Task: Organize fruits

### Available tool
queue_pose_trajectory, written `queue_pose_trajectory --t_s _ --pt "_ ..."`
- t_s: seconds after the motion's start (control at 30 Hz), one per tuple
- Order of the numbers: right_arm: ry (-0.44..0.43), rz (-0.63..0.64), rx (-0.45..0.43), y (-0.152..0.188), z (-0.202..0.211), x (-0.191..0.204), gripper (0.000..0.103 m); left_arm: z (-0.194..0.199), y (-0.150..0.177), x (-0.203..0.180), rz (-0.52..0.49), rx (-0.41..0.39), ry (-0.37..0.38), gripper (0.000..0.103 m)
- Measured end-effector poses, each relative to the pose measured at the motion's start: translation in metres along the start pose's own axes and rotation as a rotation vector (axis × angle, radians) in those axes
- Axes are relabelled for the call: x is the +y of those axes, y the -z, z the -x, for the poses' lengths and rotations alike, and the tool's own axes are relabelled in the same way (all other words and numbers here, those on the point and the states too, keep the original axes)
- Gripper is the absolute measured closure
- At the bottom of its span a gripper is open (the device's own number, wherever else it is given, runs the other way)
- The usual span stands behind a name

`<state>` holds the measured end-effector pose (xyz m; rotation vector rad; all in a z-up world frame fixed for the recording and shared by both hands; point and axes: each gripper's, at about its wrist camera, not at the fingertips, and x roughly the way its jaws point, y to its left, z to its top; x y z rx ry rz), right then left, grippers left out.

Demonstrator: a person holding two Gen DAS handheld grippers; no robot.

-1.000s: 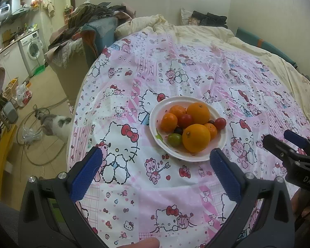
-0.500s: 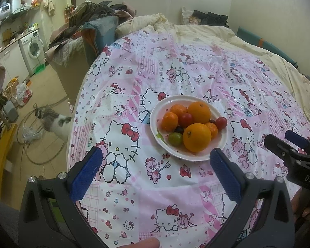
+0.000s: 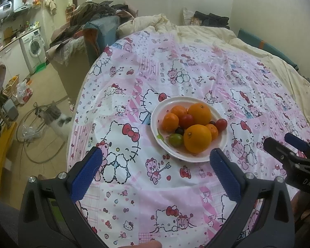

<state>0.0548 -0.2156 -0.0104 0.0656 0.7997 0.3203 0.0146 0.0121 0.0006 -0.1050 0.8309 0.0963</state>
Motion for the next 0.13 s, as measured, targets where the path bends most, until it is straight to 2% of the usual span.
queue_pose_trajectory --t_s 0.13 --pt "-0.008 0.001 -0.008 0.0012 0.0007 0.0007 0.0 -0.0013 0.0018 -0.0031 -0.004 0.007 -0.001 0.001"
